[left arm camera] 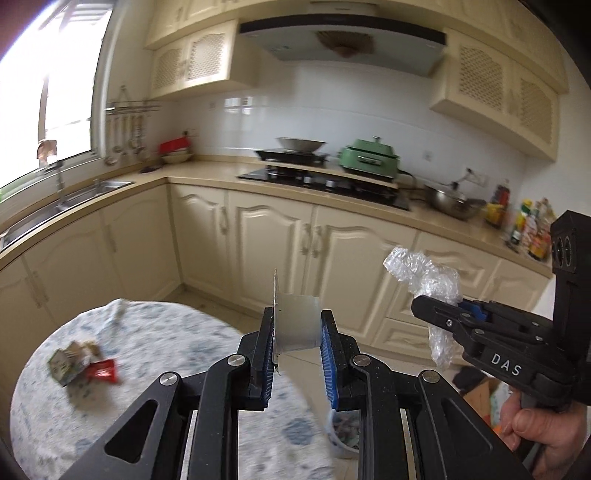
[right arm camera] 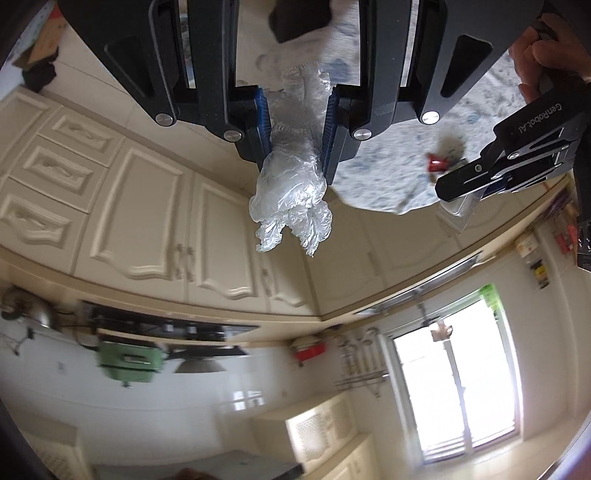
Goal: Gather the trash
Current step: 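Carry the plastic wrap and white cup over the blue bin, then open both tools to drop the plastic wrap and cup into the bin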
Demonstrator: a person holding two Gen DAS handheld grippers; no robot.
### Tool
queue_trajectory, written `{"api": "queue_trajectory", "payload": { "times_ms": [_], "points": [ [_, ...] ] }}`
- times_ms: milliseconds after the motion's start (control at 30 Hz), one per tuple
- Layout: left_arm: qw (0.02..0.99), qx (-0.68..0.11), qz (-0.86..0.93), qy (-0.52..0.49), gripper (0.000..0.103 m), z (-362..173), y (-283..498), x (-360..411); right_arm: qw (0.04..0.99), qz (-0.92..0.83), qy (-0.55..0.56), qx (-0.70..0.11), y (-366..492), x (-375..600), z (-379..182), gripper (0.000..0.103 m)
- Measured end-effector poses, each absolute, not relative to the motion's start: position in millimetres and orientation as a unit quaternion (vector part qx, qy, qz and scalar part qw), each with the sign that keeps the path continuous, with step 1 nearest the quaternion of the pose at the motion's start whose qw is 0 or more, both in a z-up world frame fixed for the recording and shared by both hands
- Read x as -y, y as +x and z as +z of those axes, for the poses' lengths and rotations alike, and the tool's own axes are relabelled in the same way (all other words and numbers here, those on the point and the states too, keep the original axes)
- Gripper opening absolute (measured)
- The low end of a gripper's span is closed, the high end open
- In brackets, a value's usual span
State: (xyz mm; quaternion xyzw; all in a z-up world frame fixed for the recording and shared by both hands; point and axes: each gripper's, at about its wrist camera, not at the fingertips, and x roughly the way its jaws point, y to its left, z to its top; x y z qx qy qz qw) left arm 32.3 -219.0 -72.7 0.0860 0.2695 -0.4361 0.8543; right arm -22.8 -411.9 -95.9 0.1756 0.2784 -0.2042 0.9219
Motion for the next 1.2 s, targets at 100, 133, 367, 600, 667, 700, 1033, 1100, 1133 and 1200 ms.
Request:
{"api": "queue_trajectory", "payload": {
  "times_ms": [100, 133, 367, 600, 667, 700, 1033, 1100, 1133, 1200],
  "points": [
    [0.836, -0.276, -0.465, 0.096, 0.018, -79.8, 23.3, 250.3, 0.912, -0.241, 0.181, -0.278, -51.6, 438.7, -100.2, 0.024],
    [0.829, -0.278, -0.474, 0.1, 0.018, -83.1, 20.8, 261.8, 0.907, -0.255, 0.184, -0.28, -62.5, 449.1, -103.0, 0.024],
    [0.78, -0.322, -0.521, 0.13, 0.018, -119.1, 18.2, 341.6, 0.873, -0.317, 0.211, -0.304, -119.0, 508.4, -141.5, 0.024],
    [0.733, -0.388, -0.536, 0.16, 0.018, -168.6, 47.7, 424.0, 0.837, -0.348, 0.263, -0.33, -149.4, 558.8, -203.6, 0.024],
    [0.72, -0.407, -0.537, 0.167, 0.019, -186.2, 54.0, 446.8, 0.824, -0.351, 0.28, -0.346, -151.0, 573.5, -229.6, 0.024],
    [0.715, -0.415, -0.536, 0.172, 0.019, -192.0, 61.6, 467.1, 0.819, -0.351, 0.288, -0.351, -152.4, 579.4, -240.8, 0.024],
    [0.668, -0.502, -0.507, 0.21, 0.035, -284.6, 101.1, 608.4, 0.772, -0.342, 0.366, -0.391, -154.9, 624.1, -350.8, 0.027],
    [0.669, -0.504, -0.498, 0.226, 0.063, -295.1, 106.5, 622.9, 0.76, -0.338, 0.383, -0.402, -153.1, 632.6, -372.9, 0.043],
    [0.68, -0.497, -0.486, 0.232, 0.074, -298.3, 108.1, 629.9, 0.753, -0.341, 0.391, -0.405, -153.4, 634.9, -381.4, 0.055],
    [0.697, -0.487, -0.472, 0.23, 0.085, -297.9, 115.8, 632.9, 0.741, -0.344, 0.411, -0.405, -157.5, 638.2, -397.7, 0.07]
  ]
}}
